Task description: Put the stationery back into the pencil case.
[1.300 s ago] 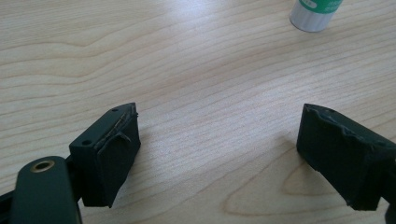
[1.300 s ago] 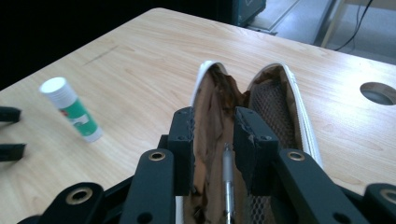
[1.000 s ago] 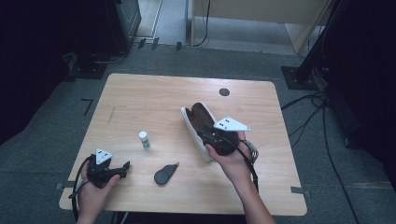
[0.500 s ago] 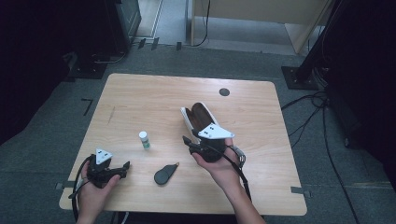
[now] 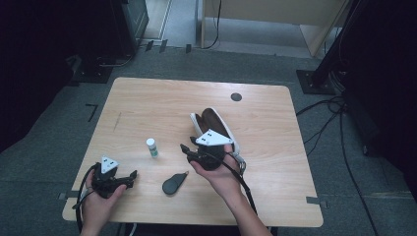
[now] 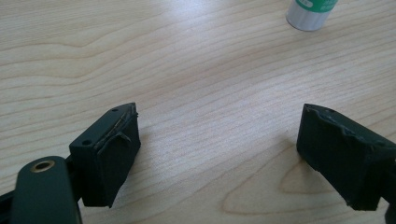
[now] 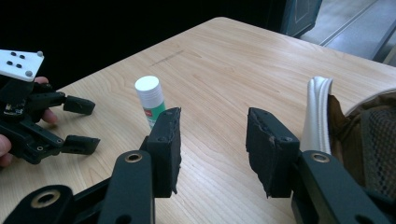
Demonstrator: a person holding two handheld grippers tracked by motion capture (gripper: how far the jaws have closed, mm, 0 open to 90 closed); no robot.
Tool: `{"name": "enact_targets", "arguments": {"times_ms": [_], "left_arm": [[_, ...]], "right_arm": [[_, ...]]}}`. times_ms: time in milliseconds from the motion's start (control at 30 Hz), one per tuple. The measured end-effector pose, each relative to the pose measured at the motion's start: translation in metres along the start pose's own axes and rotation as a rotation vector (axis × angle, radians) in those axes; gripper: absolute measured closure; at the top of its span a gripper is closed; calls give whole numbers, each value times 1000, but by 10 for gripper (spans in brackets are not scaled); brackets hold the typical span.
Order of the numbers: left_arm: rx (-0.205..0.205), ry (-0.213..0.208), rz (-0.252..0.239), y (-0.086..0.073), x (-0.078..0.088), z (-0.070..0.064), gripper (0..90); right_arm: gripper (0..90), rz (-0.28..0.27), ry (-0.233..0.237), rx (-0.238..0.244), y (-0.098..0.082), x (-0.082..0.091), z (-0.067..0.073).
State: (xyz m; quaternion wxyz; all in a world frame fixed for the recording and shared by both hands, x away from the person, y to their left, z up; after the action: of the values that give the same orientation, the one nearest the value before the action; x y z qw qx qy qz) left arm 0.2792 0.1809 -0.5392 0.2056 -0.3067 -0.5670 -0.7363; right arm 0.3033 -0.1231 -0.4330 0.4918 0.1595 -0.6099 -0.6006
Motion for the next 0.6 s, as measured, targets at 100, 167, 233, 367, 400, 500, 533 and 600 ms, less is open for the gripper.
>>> {"name": "enact_targets", "arguments": {"times_ms": [100, 167, 233, 367, 400, 500, 533, 600], "left_arm": [[-1, 0, 0, 0, 0, 0, 134], [-1, 0, 0, 0, 0, 0, 134], [-1, 0, 0, 0, 0, 0, 134], [2, 0, 1, 0, 0, 0, 134], [2, -1, 1, 0, 0, 0, 134], [2, -1, 1, 0, 0, 0, 134], [2, 0, 1, 0, 0, 0, 134], [2, 0, 1, 0, 0, 0, 134]], "right_arm": [[548, 1, 6, -1, 0, -5, 1], [544, 6, 11, -1, -1, -9, 1], [540, 9, 17, -1, -2, -13, 2], [536, 16, 24, -5, -2, -20, 3], [536, 11, 25, -4, -1, -21, 3], [535, 14, 31, -5, 1, -26, 3], [535, 13, 30, -4, 1, -28, 4], [535, 18, 32, -3, 1, -32, 4]]}}
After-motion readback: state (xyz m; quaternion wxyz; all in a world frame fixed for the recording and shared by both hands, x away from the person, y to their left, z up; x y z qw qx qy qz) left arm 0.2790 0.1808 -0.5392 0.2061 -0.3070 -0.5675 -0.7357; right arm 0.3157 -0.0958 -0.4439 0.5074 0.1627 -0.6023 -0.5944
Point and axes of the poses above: each handheld gripper's, and its own axes: x roughly backward along the jaws, y roughly out of its top, z roughly to its left, the point moved 3 cm from there along -x, roughly forward along the jaws, and after that the axes turned 13 degrees about y, right-handed, at the moved point
